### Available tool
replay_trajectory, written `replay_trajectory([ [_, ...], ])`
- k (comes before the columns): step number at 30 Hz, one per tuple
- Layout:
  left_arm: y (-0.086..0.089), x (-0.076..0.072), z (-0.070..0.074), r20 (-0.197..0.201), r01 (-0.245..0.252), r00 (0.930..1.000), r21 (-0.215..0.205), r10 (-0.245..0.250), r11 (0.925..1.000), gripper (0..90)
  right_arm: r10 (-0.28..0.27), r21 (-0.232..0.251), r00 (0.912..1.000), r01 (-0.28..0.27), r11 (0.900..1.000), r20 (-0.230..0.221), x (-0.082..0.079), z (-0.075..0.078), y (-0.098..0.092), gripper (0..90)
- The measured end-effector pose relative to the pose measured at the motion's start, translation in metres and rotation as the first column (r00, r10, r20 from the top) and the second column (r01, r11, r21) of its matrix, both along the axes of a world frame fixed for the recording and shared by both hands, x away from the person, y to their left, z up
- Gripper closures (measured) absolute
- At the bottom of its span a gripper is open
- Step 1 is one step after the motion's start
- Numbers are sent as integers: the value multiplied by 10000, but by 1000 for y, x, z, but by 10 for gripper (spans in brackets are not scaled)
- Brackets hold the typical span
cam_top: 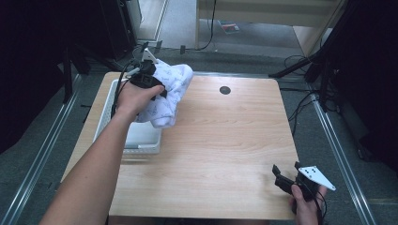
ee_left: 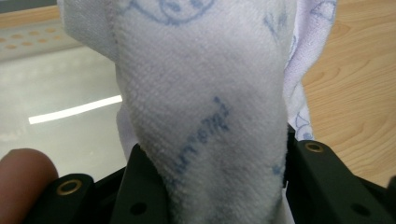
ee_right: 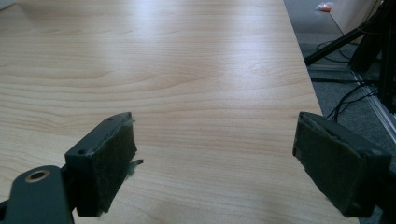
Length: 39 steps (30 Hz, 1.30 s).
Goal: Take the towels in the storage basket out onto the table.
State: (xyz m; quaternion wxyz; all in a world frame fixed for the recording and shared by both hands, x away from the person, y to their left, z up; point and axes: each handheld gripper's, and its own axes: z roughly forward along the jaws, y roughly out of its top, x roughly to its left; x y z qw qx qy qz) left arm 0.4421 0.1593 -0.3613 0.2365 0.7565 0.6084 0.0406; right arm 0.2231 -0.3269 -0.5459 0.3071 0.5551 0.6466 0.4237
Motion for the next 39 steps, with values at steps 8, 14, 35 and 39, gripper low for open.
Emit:
replay_trajectory([
  [8,-24,1,-5,-45,259,9997,-62,-259,9996,620,4,-16,10000,-4,10000,12,0,0,0,136],
  [14,-43,1,-8,-67,555,9984,-168,-556,9983,619,-5,-25,10000,5,10000,17,0,0,0,135],
  [35,-105,-2,-33,-266,1189,9925,-133,-1193,9928,614,-11,100,10000,10,9999,57,0,0,-2,131],
  [39,-123,-3,-45,-378,1468,9884,-160,-1473,9890,609,43,41,10000,-44,10000,83,-1,0,-1,132],
])
